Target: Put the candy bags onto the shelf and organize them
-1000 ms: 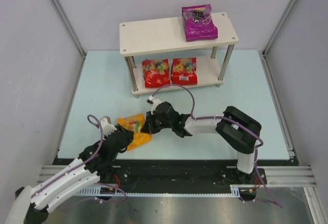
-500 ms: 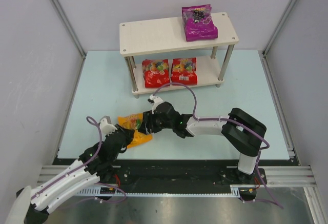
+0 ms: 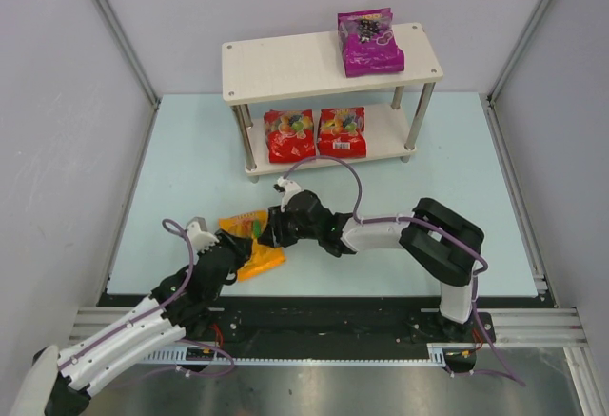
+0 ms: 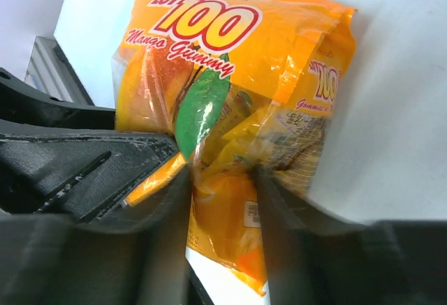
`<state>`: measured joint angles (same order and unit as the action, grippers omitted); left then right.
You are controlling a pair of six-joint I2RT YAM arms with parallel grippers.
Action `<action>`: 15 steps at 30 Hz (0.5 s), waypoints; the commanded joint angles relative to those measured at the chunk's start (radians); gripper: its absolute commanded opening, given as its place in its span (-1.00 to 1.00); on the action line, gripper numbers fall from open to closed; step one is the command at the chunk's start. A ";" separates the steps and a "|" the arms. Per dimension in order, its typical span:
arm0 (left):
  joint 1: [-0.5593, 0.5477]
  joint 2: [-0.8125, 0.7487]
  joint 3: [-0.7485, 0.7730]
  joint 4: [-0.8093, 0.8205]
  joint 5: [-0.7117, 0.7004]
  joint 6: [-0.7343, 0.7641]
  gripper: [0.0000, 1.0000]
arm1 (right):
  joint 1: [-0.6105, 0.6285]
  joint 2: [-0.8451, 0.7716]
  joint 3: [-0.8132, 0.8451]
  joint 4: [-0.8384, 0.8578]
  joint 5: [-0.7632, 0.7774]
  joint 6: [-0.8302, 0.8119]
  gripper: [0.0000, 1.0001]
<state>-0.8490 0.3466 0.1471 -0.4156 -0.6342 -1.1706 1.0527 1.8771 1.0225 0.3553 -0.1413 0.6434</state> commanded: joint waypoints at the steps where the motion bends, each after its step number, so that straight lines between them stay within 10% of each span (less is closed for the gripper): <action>1: -0.012 0.009 -0.067 -0.018 0.090 -0.023 0.02 | 0.033 0.070 0.005 0.013 -0.078 0.036 -0.46; 6: -0.012 -0.027 -0.058 -0.060 0.077 -0.024 0.12 | 0.032 0.073 0.005 0.010 -0.077 0.036 -1.00; 9: -0.012 -0.063 -0.053 -0.086 0.079 -0.021 0.11 | 0.029 0.067 0.004 0.004 -0.066 0.030 -1.00; 13: -0.012 -0.096 -0.067 -0.071 0.085 -0.012 -0.31 | 0.027 0.063 0.005 0.001 -0.063 0.029 -1.00; 15: -0.012 -0.100 -0.076 -0.055 0.096 -0.003 -0.83 | 0.029 0.063 0.005 -0.006 -0.058 0.025 -1.00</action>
<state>-0.8486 0.2569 0.1329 -0.4648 -0.6624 -1.1679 1.0527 1.8927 1.0237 0.4194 -0.1764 0.6731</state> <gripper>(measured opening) 0.493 0.021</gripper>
